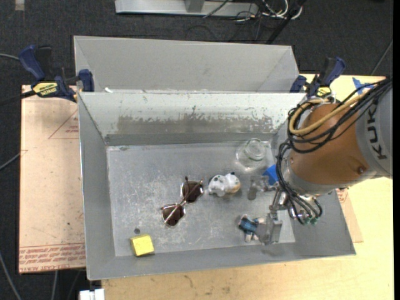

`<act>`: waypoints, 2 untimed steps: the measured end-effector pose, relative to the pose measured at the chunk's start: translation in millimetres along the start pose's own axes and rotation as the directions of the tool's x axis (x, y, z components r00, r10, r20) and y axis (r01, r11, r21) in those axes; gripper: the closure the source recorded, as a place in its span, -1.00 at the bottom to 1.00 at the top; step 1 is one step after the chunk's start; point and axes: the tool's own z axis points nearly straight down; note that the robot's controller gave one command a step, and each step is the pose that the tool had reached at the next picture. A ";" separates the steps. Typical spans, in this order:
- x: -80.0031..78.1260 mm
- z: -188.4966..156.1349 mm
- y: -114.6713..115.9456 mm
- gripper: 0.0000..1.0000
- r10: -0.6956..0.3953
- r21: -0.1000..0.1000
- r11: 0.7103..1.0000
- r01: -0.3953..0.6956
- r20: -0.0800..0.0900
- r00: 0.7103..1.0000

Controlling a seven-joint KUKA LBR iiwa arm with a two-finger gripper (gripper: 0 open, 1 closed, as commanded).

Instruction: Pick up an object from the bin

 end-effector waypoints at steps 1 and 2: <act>-2.6 75.6 -1.2 -1.00 -0.028 0.001 1.000 0.028 0.019 0.999; 2.7 75.3 -3.1 1.00 0.161 0.000 0.987 -0.161 -0.002 0.987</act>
Offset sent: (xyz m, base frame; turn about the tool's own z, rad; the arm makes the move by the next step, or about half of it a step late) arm -0.0029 -0.0039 -0.0752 0.1637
